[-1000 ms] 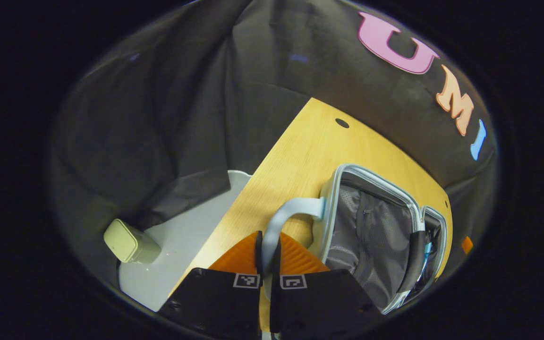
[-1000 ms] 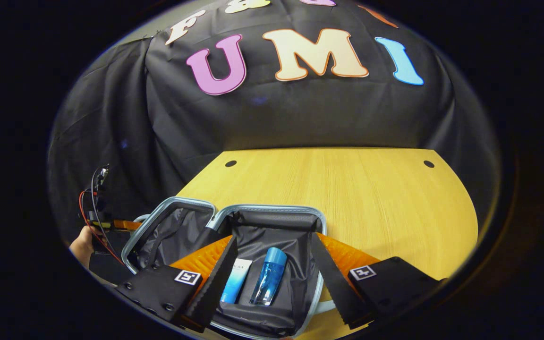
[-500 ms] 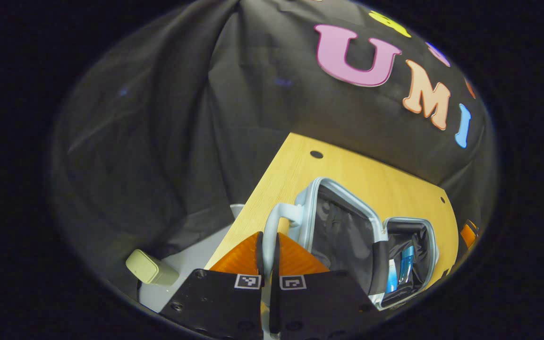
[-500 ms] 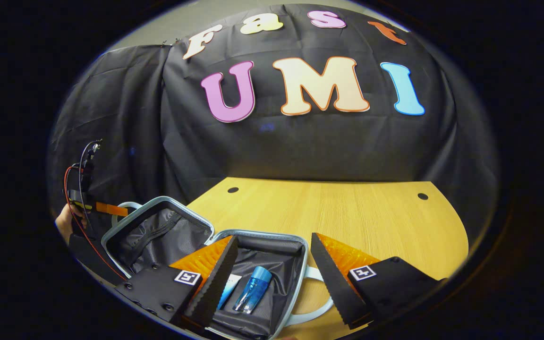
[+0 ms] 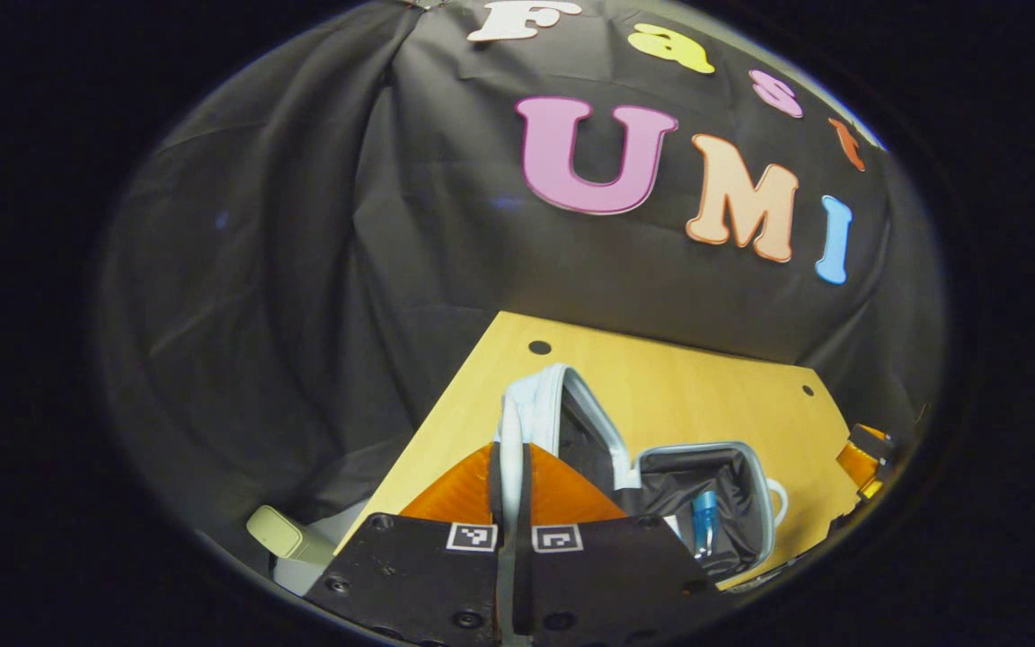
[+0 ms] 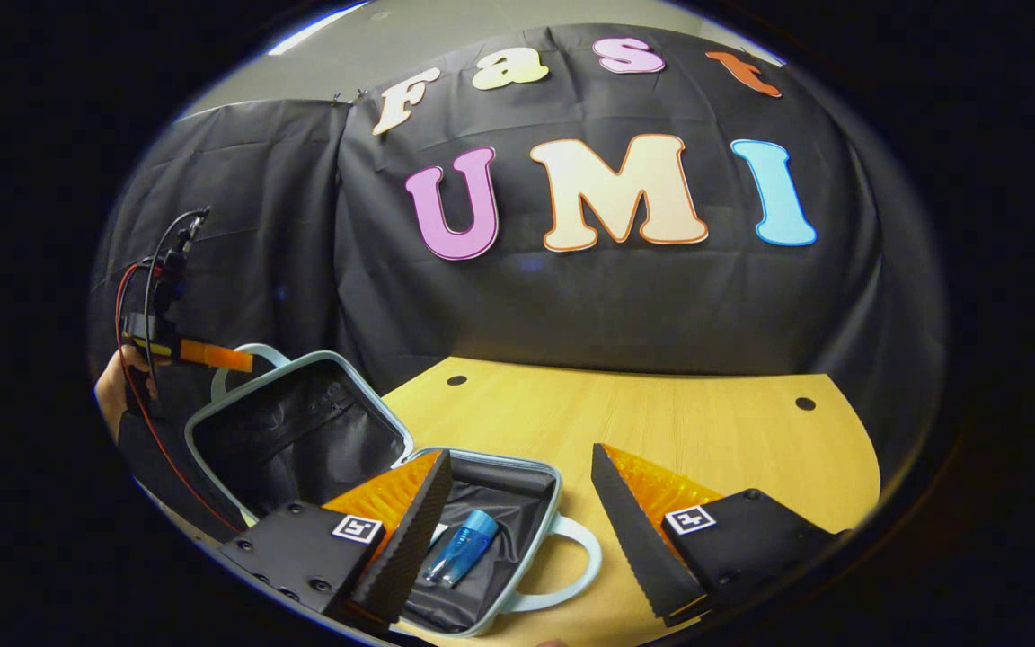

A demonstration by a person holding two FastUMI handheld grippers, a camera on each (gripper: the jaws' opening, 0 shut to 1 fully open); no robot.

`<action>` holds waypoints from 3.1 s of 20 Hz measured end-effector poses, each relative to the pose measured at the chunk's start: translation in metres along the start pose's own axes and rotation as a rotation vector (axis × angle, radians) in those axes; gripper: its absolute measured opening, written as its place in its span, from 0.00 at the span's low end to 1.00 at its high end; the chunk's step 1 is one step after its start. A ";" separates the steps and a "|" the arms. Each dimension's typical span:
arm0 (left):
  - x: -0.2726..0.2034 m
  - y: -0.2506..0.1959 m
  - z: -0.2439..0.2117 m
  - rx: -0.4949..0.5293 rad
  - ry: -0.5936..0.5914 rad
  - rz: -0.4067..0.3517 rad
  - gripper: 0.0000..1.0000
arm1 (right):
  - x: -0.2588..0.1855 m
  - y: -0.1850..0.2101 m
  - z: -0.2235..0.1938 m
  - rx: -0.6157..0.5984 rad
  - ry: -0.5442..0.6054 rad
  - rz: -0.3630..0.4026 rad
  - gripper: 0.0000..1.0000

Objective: First open the suitcase, pack the skin care products into it, and then close the suitcase.

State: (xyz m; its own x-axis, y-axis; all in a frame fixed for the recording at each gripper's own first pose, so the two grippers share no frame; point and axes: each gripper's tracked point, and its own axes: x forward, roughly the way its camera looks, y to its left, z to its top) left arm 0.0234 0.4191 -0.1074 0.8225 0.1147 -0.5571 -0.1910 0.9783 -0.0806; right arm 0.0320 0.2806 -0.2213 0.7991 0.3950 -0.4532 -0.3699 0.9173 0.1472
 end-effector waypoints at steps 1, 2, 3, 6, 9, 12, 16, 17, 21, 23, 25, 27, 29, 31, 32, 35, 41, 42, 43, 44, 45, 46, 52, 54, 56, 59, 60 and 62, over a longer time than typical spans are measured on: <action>-0.004 -0.015 0.005 0.000 -0.016 -0.025 0.00 | -0.003 -0.005 0.002 -0.005 -0.005 0.001 0.98; -0.008 -0.031 0.010 -0.001 -0.026 -0.052 0.00 | -0.005 -0.010 0.003 -0.007 -0.009 0.002 0.98; -0.013 -0.047 0.015 0.004 -0.044 -0.078 0.00 | -0.008 -0.014 0.004 -0.006 -0.010 0.004 0.94; -0.018 -0.088 0.019 0.012 -0.057 -0.142 0.02 | -0.014 -0.026 0.007 0.004 -0.014 0.009 0.98; -0.021 -0.127 0.020 0.003 -0.069 -0.215 0.00 | -0.020 -0.034 0.008 0.004 -0.020 0.007 0.98; -0.022 -0.168 0.018 -0.019 -0.068 -0.295 0.00 | -0.026 -0.042 0.011 0.014 -0.028 0.002 0.94; -0.024 -0.222 0.008 -0.036 -0.045 -0.410 0.00 | -0.036 -0.058 0.014 0.026 -0.040 -0.023 0.98; -0.022 -0.231 0.004 -0.031 -0.038 -0.421 0.00 | -0.038 -0.062 0.014 0.027 -0.043 -0.031 0.98; -0.021 -0.262 -0.007 -0.022 -0.004 -0.462 0.00 | -0.048 -0.080 0.015 0.030 -0.051 -0.067 0.98; -0.019 -0.278 -0.017 -0.009 0.019 -0.484 0.00 | -0.053 -0.089 0.016 0.041 -0.056 -0.086 0.98; -0.016 -0.293 -0.026 0.012 0.036 -0.499 0.00 | -0.059 -0.098 0.016 0.044 -0.056 -0.103 0.98; -0.013 -0.307 -0.039 0.026 0.055 -0.507 0.00 | -0.064 -0.106 0.015 0.041 -0.053 -0.115 0.98; -0.009 -0.321 -0.051 0.037 0.079 -0.514 0.01 | -0.069 -0.115 0.015 0.040 -0.054 -0.123 0.98; -0.004 -0.333 -0.066 0.055 0.103 -0.512 0.01 | -0.075 -0.123 0.015 0.037 -0.053 -0.126 0.98; -0.002 -0.340 -0.075 0.063 0.117 -0.510 0.01 | -0.078 -0.127 0.015 0.034 -0.051 -0.124 0.98; 0.005 -0.357 -0.098 0.095 0.147 -0.483 0.03 | -0.087 -0.143 0.012 0.016 -0.043 -0.116 0.98; 0.026 -0.383 -0.150 0.164 0.198 -0.382 0.08 | -0.106 -0.178 0.023 0.004 -0.063 -0.075 0.98; 0.026 -0.386 -0.159 0.170 0.204 -0.362 0.11 | -0.109 -0.185 0.029 0.002 -0.075 -0.080 0.98; 0.020 -0.394 -0.150 0.167 0.164 -0.365 0.28 | -0.113 -0.191 0.036 0.006 -0.090 -0.087 0.98; 0.016 -0.403 -0.139 0.177 0.118 -0.364 0.45 | -0.118 -0.194 0.046 0.014 -0.117 -0.093 0.98; 0.013 -0.408 -0.126 0.192 0.061 -0.355 0.61 | -0.123 -0.196 0.058 0.016 -0.151 -0.104 0.93; 0.002 -0.410 -0.109 0.213 -0.006 -0.349 0.78 | -0.128 -0.200 0.072 0.010 -0.194 -0.122 0.98; -0.030 -0.418 -0.021 0.162 -0.292 -0.293 0.95 | -0.153 -0.201 0.145 -0.030 -0.419 -0.265 0.98; -0.045 -0.413 0.000 0.141 -0.338 -0.309 0.94 | -0.156 -0.188 0.157 -0.016 -0.440 -0.269 0.97; -0.054 -0.403 0.020 0.167 -0.382 -0.301 0.94 | -0.159 -0.178 0.164 0.003 -0.456 -0.273 0.98; -0.067 -0.390 0.036 0.200 -0.431 -0.291 0.94 | -0.162 -0.160 0.168 0.002 -0.480 -0.268 0.98; -0.072 -0.388 0.042 0.203 -0.456 -0.291 0.94 | -0.163 -0.153 0.170 -0.006 -0.488 -0.261 0.97; -0.078 -0.381 0.049 0.208 -0.487 -0.282 0.95 | -0.163 -0.143 0.168 -0.036 -0.494 -0.256 0.98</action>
State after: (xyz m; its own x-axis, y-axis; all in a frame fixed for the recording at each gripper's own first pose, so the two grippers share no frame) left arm 0.0588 0.0458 0.0073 0.9864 -0.1368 -0.0907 0.1392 0.9901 0.0203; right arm 0.0339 0.0935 -0.0204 0.9896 0.1439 -0.0033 -0.1435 0.9883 0.0525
